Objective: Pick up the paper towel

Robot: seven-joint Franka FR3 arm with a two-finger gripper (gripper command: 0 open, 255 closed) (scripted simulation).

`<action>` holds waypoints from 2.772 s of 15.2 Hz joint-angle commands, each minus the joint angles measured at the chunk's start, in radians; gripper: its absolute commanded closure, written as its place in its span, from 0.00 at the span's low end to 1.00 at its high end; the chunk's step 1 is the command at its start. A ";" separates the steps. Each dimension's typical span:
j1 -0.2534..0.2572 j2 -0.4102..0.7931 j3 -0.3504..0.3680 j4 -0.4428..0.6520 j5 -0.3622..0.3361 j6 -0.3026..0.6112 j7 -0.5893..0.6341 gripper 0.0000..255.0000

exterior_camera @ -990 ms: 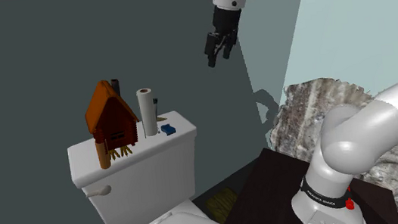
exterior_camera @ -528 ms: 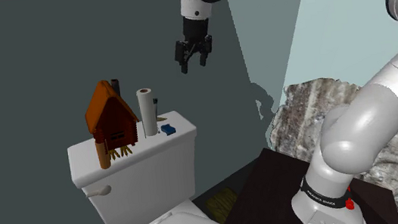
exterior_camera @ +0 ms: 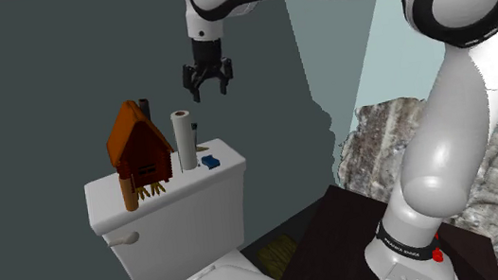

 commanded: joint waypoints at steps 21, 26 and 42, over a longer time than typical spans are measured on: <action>0.037 0.462 0.006 0.417 -0.005 -0.030 0.166 1.00; 0.038 0.465 0.006 0.422 -0.005 -0.033 0.167 1.00; 0.052 0.516 0.007 0.691 -0.012 -0.251 0.171 1.00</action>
